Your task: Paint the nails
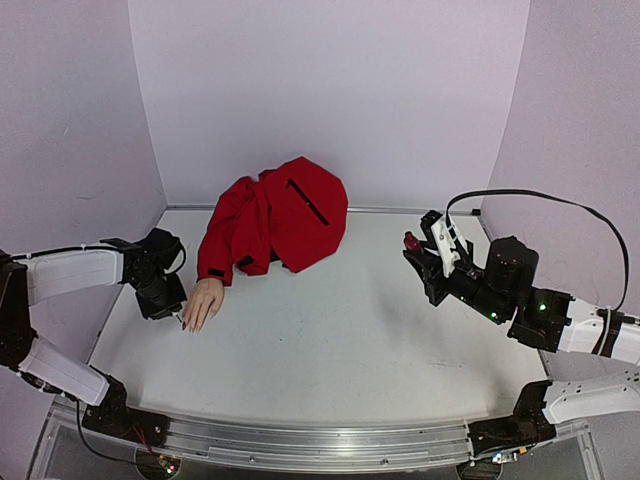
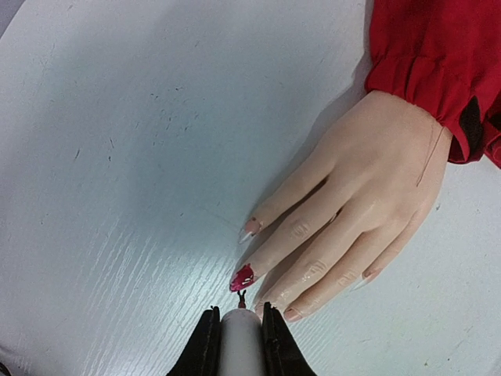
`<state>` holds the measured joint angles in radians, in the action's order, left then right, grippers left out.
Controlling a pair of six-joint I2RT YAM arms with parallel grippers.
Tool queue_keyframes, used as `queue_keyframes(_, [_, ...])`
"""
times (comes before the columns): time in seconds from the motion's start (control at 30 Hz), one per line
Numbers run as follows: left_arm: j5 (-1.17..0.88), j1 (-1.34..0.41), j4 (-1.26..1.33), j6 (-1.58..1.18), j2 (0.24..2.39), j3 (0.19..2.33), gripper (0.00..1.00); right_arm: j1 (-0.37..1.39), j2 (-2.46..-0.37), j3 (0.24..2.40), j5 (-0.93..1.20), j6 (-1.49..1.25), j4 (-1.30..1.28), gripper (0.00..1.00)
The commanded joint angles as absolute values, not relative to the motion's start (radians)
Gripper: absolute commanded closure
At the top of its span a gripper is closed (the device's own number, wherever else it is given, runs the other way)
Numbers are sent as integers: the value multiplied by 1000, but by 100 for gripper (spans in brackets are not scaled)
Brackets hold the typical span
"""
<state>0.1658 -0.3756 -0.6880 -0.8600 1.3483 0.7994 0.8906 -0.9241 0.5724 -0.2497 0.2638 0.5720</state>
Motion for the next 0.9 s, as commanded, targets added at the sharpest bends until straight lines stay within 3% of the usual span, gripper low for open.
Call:
queue_keyframes(0.0, [161, -370, -674, -833, 1373, 853, 100, 886, -911, 572, -249, 250, 654, 100])
queue_keyframes(0.87, [161, -370, -636, -828, 1429, 853, 100, 884, -910, 571, -252, 250, 653, 100])
